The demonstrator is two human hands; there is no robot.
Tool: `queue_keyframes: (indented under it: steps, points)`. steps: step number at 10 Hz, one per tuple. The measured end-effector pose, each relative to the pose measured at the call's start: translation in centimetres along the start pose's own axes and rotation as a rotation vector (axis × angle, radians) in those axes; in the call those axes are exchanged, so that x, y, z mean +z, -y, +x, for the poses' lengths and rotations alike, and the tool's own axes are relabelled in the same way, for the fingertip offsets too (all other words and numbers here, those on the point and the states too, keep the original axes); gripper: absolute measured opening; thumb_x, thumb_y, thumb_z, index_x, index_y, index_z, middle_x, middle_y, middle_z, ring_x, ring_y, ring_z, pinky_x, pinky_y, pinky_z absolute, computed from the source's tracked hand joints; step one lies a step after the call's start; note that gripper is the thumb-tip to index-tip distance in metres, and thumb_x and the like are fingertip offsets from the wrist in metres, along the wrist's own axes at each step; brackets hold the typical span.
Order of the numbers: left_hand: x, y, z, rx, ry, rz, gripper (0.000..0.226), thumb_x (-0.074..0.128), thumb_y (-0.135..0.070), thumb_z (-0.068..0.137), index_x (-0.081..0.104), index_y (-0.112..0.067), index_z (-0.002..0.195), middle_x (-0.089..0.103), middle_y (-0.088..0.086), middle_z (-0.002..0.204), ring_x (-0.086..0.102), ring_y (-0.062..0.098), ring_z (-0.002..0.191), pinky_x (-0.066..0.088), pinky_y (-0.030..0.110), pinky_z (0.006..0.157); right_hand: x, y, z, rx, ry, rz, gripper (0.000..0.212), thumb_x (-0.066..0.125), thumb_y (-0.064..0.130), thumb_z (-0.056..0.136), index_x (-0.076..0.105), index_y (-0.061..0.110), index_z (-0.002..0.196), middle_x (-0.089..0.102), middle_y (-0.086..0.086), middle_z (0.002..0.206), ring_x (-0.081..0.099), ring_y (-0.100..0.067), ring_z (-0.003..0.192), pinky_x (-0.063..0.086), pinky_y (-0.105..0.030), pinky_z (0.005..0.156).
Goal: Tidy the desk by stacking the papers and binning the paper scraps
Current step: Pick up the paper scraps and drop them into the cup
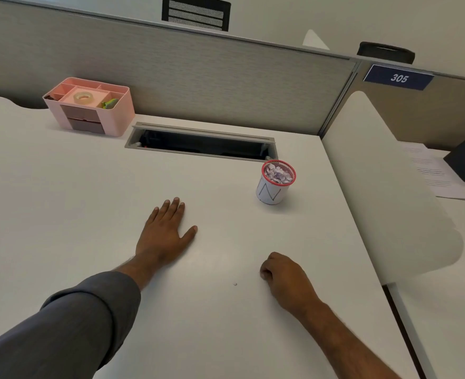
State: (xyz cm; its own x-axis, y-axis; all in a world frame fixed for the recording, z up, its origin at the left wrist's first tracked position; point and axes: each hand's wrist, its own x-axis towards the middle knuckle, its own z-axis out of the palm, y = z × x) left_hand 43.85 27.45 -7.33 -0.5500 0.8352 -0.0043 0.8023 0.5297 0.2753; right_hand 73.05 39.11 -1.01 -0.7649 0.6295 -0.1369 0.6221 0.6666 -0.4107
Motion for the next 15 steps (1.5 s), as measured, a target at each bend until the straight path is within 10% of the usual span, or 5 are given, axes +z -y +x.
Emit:
queue_keyframes:
  steps: [11, 15]
  points:
    - [0.1, 0.1, 0.0, 0.006, -0.026, -0.013, 0.079, 0.024, -0.066, 0.096, 0.012, -0.023, 0.161, 0.002, -0.009, 0.168, -0.003, 0.009, 0.154, -0.002, 0.032, 0.126, 3.5, 4.0, -0.7, 0.032, -0.056, 0.215, 0.02, 0.065, 0.027, 0.089, 0.063, 0.026, 0.109, 0.05, 0.023, 0.08, 0.048, 0.007, 0.078, 0.036, -0.012, 0.075]
    - [0.1, 0.1, 0.0, 0.003, -0.023, -0.01, 0.078, 0.024, -0.066, 0.096, 0.011, -0.023, 0.161, 0.001, -0.009, 0.168, -0.004, 0.008, 0.154, -0.002, 0.032, 0.125, 3.9, 4.3, -0.4, -0.067, -0.082, 0.098, 0.015, 0.054, 0.014, 0.091, 0.068, 0.014, 0.089, 0.063, 0.003, 0.089, 0.057, -0.014, 0.089, 0.047, -0.031, 0.076]
